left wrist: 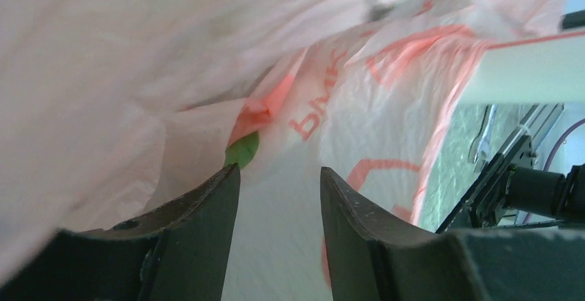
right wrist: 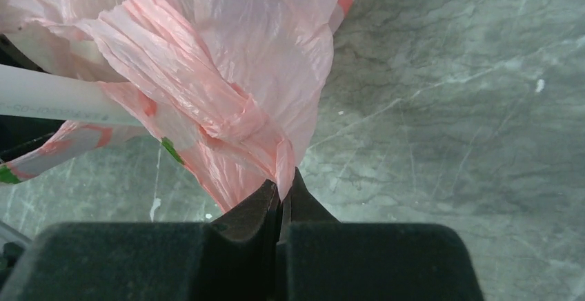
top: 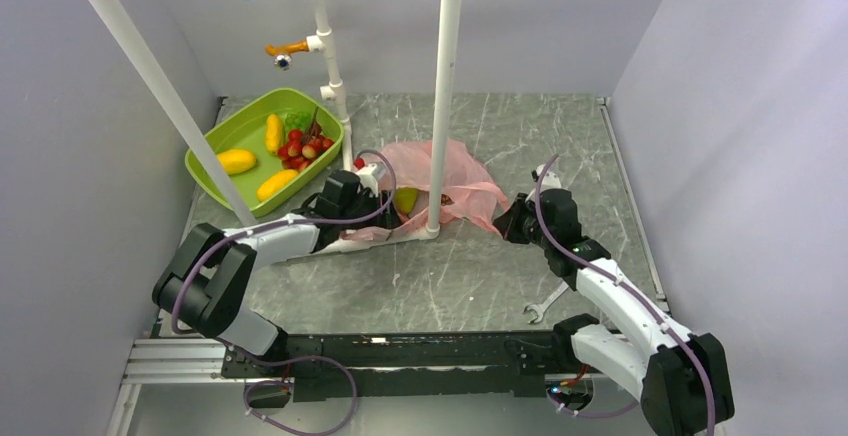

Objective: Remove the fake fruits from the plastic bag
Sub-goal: Adjust the plastic bag at the center of the board, then take out the fake fruit from the plastic bag.

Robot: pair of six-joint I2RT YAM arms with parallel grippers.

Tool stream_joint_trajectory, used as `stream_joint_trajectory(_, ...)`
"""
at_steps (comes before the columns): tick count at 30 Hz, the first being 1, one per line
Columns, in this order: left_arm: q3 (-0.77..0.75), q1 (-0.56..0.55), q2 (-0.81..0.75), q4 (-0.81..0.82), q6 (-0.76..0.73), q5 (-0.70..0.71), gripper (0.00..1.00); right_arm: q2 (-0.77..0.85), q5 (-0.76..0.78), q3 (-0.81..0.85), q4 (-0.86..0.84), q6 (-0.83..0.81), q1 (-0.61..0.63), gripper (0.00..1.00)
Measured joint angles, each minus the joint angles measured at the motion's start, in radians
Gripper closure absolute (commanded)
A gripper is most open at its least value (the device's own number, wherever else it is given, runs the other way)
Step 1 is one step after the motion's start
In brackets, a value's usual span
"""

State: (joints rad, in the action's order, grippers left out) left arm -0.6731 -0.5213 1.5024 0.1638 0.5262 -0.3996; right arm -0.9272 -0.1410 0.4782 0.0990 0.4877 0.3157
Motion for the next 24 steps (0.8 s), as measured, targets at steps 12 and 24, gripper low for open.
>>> stream_joint_trajectory(12,-0.325,0.0,0.069,-0.109,-0.043,0.152,0.31,-0.064,-0.042,0.048,-0.037,0.019,0.002,1.0)
stream_joint_trajectory(24,-0.47,-0.003,0.269,-0.26,-0.093,0.285,0.17,-0.067,-0.052,0.061,-0.082,0.018,0.002,1.0)
